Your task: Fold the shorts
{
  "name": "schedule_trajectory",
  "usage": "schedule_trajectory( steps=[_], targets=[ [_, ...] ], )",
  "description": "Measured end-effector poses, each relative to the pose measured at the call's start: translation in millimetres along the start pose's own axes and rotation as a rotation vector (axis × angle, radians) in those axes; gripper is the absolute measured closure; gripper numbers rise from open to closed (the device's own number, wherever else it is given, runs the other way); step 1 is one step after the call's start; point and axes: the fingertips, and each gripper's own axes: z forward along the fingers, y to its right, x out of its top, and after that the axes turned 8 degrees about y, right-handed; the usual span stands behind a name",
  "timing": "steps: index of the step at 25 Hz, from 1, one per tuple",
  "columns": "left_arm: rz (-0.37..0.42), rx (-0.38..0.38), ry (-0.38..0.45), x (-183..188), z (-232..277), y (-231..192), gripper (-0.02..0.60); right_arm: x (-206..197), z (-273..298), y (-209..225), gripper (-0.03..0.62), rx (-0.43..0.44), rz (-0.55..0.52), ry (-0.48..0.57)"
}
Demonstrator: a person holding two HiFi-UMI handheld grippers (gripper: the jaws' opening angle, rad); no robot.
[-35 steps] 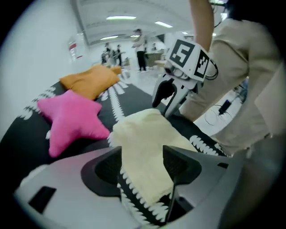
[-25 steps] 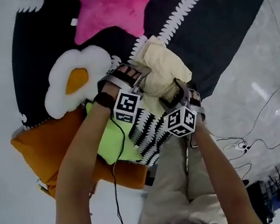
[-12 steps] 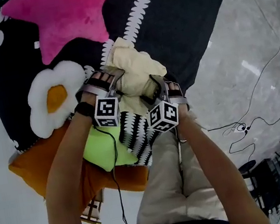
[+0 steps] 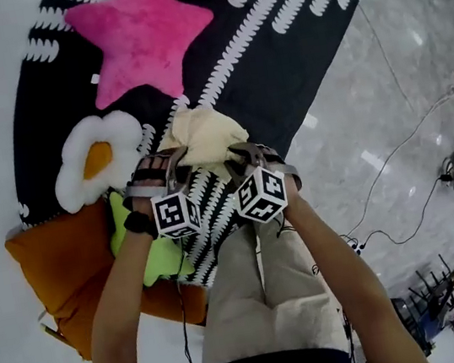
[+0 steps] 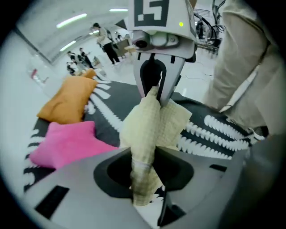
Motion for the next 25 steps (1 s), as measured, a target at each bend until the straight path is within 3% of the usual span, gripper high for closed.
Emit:
schedule_trajectory(
  steps=[2, 4, 6, 7, 8, 11, 12, 14, 16, 17, 20, 23, 25],
  targets=[
    [-0.062, 0.225, 0.019, 16.0, -22.5, -44.8, 0.44, 42.9, -24.5, 38.7, 0.487, -0.129, -0.236, 0.1],
    [-0.131, 0.443, -0.007, 5.8, -38.9, -72.7, 0.437, 83.5, -27.4, 57.1, 0.484, -0.296, -0.51, 0.187],
    [-0.213, 0.587, -0.076, -22.6, -41.2, -78.4, 0.426, 107.5, -8.1, 56.8, 0.479, -0.42, -0.75, 0.249],
    [-0.266, 0.612, -0.119, -38.9, -34.6, -72.8, 0.422, 108.7, 9.1, 52.9, 0.477, -0.423, -0.826, 0.264],
    [-0.331, 0.6, -0.16, -54.9, -23.1, -61.7, 0.419, 101.7, 30.1, 47.2, 0.471, -0.371, -0.863, 0.264],
    [-0.483, 0.414, -0.223, -92.2, 19.4, -5.3, 0.398, 49.1, 90.2, 21.0, 0.46, -0.007, -0.773, 0.174],
    [-0.481, 0.349, -0.221, -97.4, 28.3, 16.2, 0.373, 31.6, 100.3, 11.2, 0.45, 0.092, -0.741, 0.134],
    [-0.444, 0.245, -0.188, -93.3, 30.8, 58.5, 0.335, 7.8, 100.6, -9.9, 0.418, 0.21, -0.754, 0.083],
    [-0.424, 0.157, -0.143, -78.9, 17.9, 95.7, 0.232, -5.9, 84.4, -32.5, 0.301, 0.297, -0.807, 0.051],
    [-0.416, 0.128, -0.12, -72.3, 7.5, 108.2, 0.223, -9.3, 74.3, -42.0, 0.251, 0.334, -0.826, 0.04],
    [-0.435, 0.139, -0.034, -64.0, -27.1, 102.1, 0.216, 5.9, 45.4, -45.8, 0.177, 0.361, -0.755, 0.082],
    [-0.548, 0.168, 0.061, -81.4, -39.4, 51.1, 0.216, 41.5, 32.4, -12.7, 0.201, 0.272, -0.419, 0.174],
    [-0.629, 0.087, 0.11, -97.6, -20.6, 21.6, 0.218, 57.5, 42.2, 16.9, 0.28, 0.213, -0.184, 0.194]
  ],
)
